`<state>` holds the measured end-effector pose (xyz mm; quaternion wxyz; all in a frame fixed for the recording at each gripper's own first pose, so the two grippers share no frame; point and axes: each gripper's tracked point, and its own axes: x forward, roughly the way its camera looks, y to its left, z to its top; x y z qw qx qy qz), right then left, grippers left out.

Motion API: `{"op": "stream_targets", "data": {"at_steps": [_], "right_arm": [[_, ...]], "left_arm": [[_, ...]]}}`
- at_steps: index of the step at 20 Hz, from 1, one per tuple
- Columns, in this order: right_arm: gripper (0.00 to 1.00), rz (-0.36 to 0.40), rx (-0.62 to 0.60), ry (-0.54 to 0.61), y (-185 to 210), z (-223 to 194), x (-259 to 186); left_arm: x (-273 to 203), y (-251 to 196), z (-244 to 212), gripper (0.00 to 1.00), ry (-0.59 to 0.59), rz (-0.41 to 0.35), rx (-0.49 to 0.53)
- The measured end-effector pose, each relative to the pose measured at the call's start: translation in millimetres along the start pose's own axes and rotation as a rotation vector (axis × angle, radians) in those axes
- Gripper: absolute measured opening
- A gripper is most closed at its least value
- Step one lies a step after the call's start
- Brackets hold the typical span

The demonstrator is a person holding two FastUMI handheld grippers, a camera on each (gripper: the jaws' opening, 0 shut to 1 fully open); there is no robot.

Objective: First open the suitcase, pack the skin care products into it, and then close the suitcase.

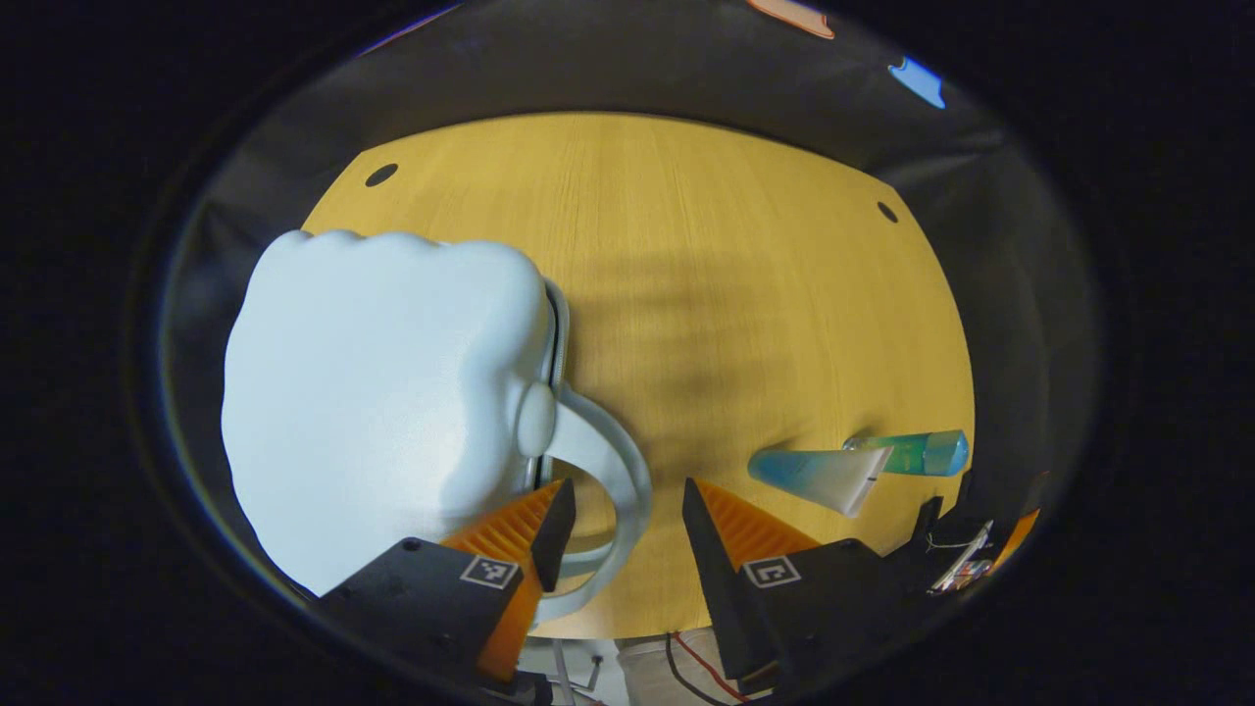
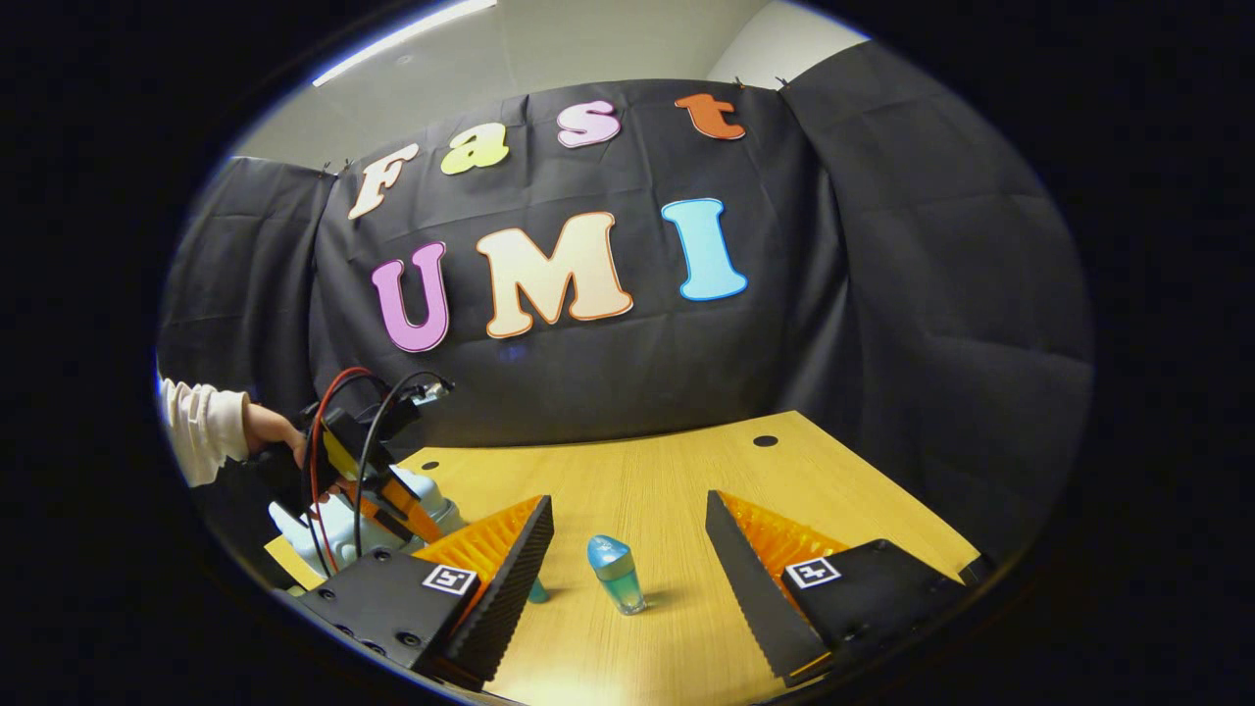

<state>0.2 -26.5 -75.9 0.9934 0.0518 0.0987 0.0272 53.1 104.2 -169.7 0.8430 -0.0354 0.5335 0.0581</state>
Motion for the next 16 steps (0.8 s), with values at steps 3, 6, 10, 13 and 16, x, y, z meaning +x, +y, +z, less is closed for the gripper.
{"op": "stream_targets", "data": {"at_steps": [3,6,10,13,16], "right_arm": [[0.98,-0.009,-0.003,0.003,-3.3,-2.4,-2.3],[0.98,-0.017,-0.004,0.006,-5.2,-3.3,-3.2],[0.98,-0.023,-0.013,0.015,-6.0,-6.3,-5.5],[0.98,-0.021,-0.024,0.015,-5.2,-6.3,-6.7],[0.98,-0.013,-0.03,0.019,-2.1,-7.0,-7.1]], "left_arm": [[15.8,3.1,-5.5,0.54,0.043,0.041,0.004],[27.1,2.7,-8.0,0.48,0.058,0.075,0.028],[35.6,-0.7,-13.9,0.28,0.094,0.033,-0.008],[36.3,-0.5,-12.7,0.1,0.096,0.033,-0.029],[30.9,-3.8,-11.4,0.05,0.083,0.03,-0.025]]}}
